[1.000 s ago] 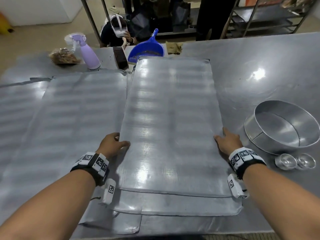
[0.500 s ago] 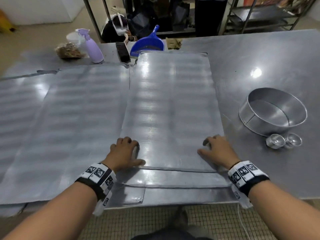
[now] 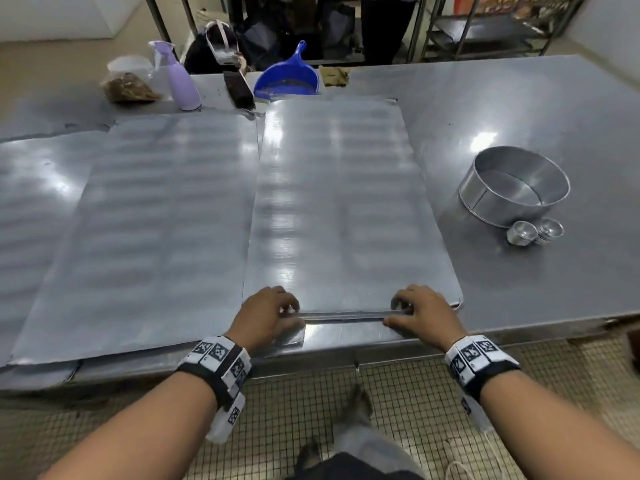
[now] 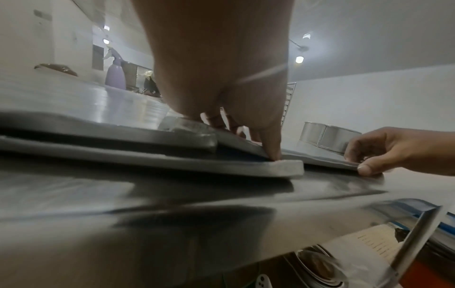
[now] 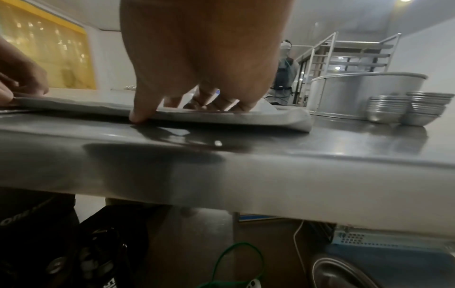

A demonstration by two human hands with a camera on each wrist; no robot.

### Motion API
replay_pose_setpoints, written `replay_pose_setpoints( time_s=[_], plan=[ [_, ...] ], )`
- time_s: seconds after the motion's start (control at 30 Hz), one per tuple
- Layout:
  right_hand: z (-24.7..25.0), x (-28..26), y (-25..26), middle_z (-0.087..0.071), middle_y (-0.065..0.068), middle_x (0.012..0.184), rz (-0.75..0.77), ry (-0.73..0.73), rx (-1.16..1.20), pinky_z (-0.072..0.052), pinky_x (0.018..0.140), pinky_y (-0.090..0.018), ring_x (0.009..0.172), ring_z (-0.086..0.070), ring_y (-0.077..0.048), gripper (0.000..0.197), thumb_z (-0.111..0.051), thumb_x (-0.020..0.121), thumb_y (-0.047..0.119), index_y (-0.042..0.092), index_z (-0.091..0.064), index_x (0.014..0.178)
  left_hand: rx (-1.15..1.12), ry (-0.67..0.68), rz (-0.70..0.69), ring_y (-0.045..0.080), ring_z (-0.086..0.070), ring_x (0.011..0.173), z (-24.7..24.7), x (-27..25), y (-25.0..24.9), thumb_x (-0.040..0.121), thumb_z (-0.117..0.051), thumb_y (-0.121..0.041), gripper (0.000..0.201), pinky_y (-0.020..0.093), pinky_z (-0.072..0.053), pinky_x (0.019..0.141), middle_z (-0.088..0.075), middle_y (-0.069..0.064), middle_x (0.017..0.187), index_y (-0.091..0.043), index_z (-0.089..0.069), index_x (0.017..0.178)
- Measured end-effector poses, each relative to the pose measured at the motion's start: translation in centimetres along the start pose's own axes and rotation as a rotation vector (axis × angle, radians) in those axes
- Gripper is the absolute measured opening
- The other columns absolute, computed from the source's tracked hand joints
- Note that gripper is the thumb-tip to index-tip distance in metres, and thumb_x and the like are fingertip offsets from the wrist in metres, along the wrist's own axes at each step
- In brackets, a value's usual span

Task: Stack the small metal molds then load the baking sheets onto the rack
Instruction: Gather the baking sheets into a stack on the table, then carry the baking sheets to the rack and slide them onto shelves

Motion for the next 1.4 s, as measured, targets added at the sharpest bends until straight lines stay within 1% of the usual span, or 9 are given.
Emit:
replay_pose_setpoints(
  time_s=[0.27,0.47,0.67,0.83,0.93,1.13,1.27,1.33,1.4],
  plan=[
    [-0.2,-1.1,-0.1,-0.06,0.015,0.086,-0.068,-0.024,0.043,-0.054,0.08,-0.035,0.086,-0.056,-0.007,0.031,-0.07,0.075,0.065,0.035,-0.066,0.085,-0.104,-0.04,0.035,0.004,-0.057,0.086,0.1,-1.4,0.7,0.085,-0.072,-0.058,0.036,0.027,-0.05,0.076,-0.062,-0.013,0.096,-0.026,-0.072,0.103],
    [4.5,-2.4,-6.4,-0.053,-0.01,0.133,-0.4,-0.356,0.113,-0.039,0.104,-0.042,0.124,-0.046,-0.029,0.049,-0.063,0.091,0.048,0.019,-0.058,0.129,-0.114,-0.29,0.472,0.037,-0.044,0.132,2.8,-3.4,7.0,0.091,-0.065,-0.056,0.068,0.052,-0.044,0.106,-0.047,0.016,0.145,-0.013,-0.051,0.143],
    [3.9,-0.9,-10.8,-0.047,-0.023,0.139,-0.68,-0.286,0.184,-0.039,0.104,-0.045,0.127,-0.044,-0.042,0.063,-0.063,0.086,0.042,0.007,-0.049,0.137,-0.278,-0.266,0.657,0.041,-0.061,0.094,2.2,-1.9,9.2,0.08,-0.06,-0.06,0.047,0.049,-0.052,0.085,-0.064,0.021,0.103,-0.013,-0.052,0.08],
    [3.0,-0.2,-13.4,-0.061,-0.018,0.128,-0.671,-0.255,0.314,-0.047,0.1,-0.045,0.116,-0.055,-0.04,0.058,-0.062,0.077,0.045,0.014,-0.06,0.127,-0.383,-0.261,0.701,0.035,-0.063,0.111,0.3,-0.3,11.1,0.059,-0.057,-0.078,0.087,0.057,-0.049,0.099,-0.07,0.007,0.121,-0.016,-0.068,0.119],
    [2.9,0.2,-13.8,-0.068,-0.01,0.118,-0.613,-0.239,0.322,-0.051,0.095,-0.045,0.11,-0.059,-0.036,0.057,-0.055,0.07,0.05,0.022,-0.062,0.12,-0.385,-0.274,0.749,0.038,-0.054,0.127,0.8,-0.8,9.7,0.074,-0.069,-0.066,0.083,0.055,-0.043,0.108,-0.061,0.011,0.139,-0.014,-0.058,0.139],
    [3.5,-0.7,-13.3,-0.062,-0.011,0.127,-0.567,-0.231,0.371,-0.049,0.097,-0.044,0.114,-0.058,-0.035,0.057,-0.065,0.083,0.042,0.022,-0.058,0.135,-0.405,-0.282,0.834,0.043,-0.059,0.115,1.1,-0.5,9.9,0.068,-0.074,-0.065,0.075,0.047,-0.049,0.097,-0.067,0.019,0.123,-0.009,-0.071,0.118],
    [3.3,-0.3,-14.0,-0.064,-0.008,0.123,-0.556,-0.203,0.415,-0.051,0.095,-0.042,0.106,-0.062,-0.031,0.058,-0.063,0.076,0.047,0.024,-0.062,0.129,-0.608,-0.294,0.787,0.032,-0.064,0.074,2.2,0.0,8.6,0.076,-0.083,-0.046,0.046,0.037,-0.051,0.067,-0.07,0.017,0.086,-0.003,-0.068,0.08],
    [3.1,-0.1,-14.2,-0.065,-0.007,0.12,-0.546,-0.192,0.428,-0.053,0.095,-0.043,0.102,-0.063,-0.029,0.058,-0.06,0.072,0.052,0.027,-0.063,0.125,-0.724,-0.317,0.741,0.027,-0.065,0.073,2.5,0.4,8.0,0.084,-0.083,-0.025,0.03,0.033,-0.051,0.067,-0.07,0.013,0.089,-0.001,-0.066,0.088],
    [2.9,0.1,-14.7,-0.064,-0.008,0.121,-0.543,-0.181,0.439,-0.053,0.096,-0.044,0.103,-0.063,-0.029,0.067,-0.059,0.068,0.057,0.027,-0.061,0.128,-0.781,-0.356,0.664,0.03,-0.068,0.097,2.9,0.5,7.2,0.085,-0.083,-0.021,0.049,0.042,-0.057,0.089,-0.069,0.013,0.113,-0.001,-0.059,0.122]
  ],
)
Point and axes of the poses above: each hand's wrist, its own x-axis towards the middle knuckle, its own z-axis out of the back of the hand, y = z × x, the point moved 10 cm from there along x, towards the middle knuckle
